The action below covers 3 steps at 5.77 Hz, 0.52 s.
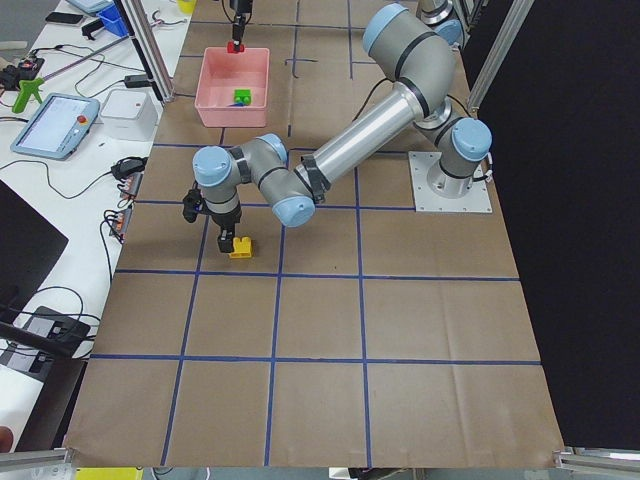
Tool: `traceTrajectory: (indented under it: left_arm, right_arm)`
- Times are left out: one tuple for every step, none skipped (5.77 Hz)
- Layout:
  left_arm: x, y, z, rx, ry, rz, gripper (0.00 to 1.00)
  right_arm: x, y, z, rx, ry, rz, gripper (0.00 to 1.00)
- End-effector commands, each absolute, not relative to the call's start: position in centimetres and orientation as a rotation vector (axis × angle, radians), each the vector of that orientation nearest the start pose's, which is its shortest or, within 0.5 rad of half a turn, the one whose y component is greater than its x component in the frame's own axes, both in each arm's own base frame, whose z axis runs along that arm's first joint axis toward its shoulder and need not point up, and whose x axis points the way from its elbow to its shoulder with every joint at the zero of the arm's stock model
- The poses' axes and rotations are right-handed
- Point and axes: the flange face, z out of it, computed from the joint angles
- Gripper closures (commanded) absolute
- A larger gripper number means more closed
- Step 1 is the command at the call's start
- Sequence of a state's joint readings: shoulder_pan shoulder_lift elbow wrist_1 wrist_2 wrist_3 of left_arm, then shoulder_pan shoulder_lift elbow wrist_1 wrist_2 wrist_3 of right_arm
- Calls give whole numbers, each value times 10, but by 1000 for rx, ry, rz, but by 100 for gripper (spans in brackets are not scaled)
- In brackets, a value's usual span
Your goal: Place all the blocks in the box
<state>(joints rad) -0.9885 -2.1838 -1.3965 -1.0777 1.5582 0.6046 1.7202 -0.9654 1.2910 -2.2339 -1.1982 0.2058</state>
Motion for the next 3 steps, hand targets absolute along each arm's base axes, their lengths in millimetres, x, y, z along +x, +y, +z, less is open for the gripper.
traceTrajectory:
  left_arm:
    - [266,-649,196,-15,3103,-125,0]
    - [265,-652,182,-49,3108,-125,0]
    - [265,-651,178,-68,3112,-117,1]
  right_arm:
    - [287,-711,322,-51,2657,-410,1]
    - [287,-711,321,-50,2660,-410,0]
    - [286,-711,322,-48,2668,-415,0]
